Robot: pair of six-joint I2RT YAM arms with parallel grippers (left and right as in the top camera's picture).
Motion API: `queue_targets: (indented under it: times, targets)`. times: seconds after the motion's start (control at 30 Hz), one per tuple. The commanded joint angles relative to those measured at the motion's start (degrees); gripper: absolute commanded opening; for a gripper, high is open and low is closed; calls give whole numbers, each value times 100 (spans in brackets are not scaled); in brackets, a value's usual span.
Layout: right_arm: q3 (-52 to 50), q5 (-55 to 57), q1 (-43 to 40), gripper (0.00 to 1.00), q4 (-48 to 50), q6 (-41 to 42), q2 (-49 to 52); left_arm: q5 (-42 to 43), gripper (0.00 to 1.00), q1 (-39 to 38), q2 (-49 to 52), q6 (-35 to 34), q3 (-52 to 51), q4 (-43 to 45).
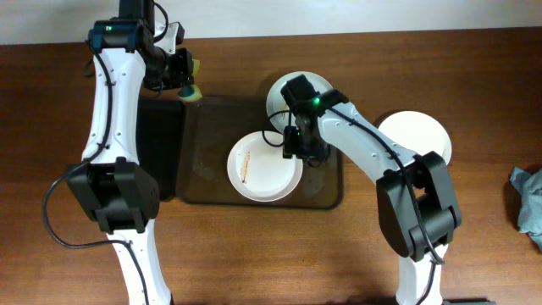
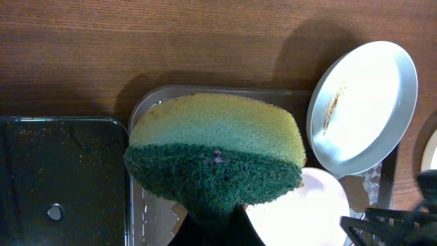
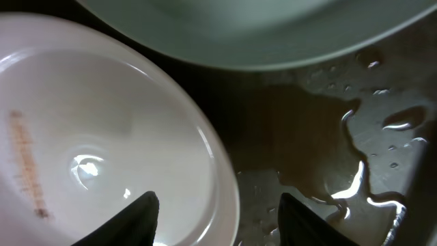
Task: Clean dirty plates on tray and stack at the side
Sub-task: 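Grasp the front-right white plate with the right gripper and pull it left, then scrub the held plate with the sponge in the left gripper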
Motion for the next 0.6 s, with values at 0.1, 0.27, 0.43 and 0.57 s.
queue_targets:
  times: [0.1, 0.27, 0.43, 0.57]
  targets:
    - [-603, -39, 35, 39, 516, 236, 35, -85, 1, 7, 11, -35, 4, 13]
    - [-929, -57, 426, 13, 1180, 656, 35, -85, 1, -50, 15, -33, -7, -118]
    - [-929, -55, 439, 4, 1237, 699, 35, -181, 1, -516, 299, 614, -7, -798]
    - [-929, -55, 439, 4, 1276, 697, 35, -409, 1, -881, 922, 894, -87, -1211]
